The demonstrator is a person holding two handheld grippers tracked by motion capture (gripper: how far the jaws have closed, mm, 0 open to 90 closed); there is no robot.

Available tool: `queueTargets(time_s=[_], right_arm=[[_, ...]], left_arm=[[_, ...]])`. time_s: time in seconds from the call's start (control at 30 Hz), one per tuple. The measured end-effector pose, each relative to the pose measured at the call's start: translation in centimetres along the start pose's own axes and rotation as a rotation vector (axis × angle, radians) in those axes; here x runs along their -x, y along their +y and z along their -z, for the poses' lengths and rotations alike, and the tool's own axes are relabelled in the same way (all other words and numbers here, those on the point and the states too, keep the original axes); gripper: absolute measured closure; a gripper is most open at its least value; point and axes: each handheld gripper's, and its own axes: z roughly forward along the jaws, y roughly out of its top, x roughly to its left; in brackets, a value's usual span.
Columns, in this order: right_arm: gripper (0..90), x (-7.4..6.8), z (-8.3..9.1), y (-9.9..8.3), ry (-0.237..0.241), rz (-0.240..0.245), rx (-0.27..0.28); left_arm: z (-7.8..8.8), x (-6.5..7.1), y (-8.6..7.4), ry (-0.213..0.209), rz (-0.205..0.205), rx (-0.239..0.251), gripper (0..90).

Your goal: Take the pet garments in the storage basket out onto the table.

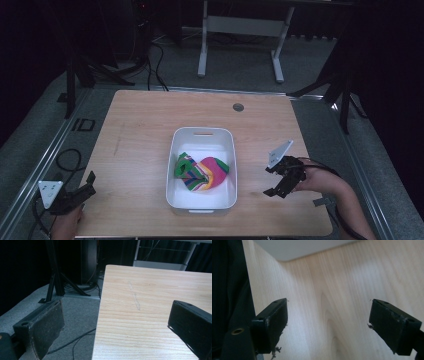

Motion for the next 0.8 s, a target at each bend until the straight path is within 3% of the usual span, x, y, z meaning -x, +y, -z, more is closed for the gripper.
queueTargets(time_s=[0.27, 0.57, 0.8], right_arm=[[21.9, -0.5, 1.2, 4.0, 0.018, 0.119, 0.010], [19.5, -0.9, 1.1, 7.7, 0.002, 0.166, -0.003], [19.6, -0.8, 0.1, 9.7, 0.019, 0.181, -0.004]], left_arm=[[0.0, 0.0, 0.0, -0.004, -0.002, 0.001, 0.9], [0.0, 0.0, 0.0, -0.007, -0.001, 0.002, 0.9], [0.0, 0.0, 0.0, -0.010, -0.002, 0.002, 0.9]])
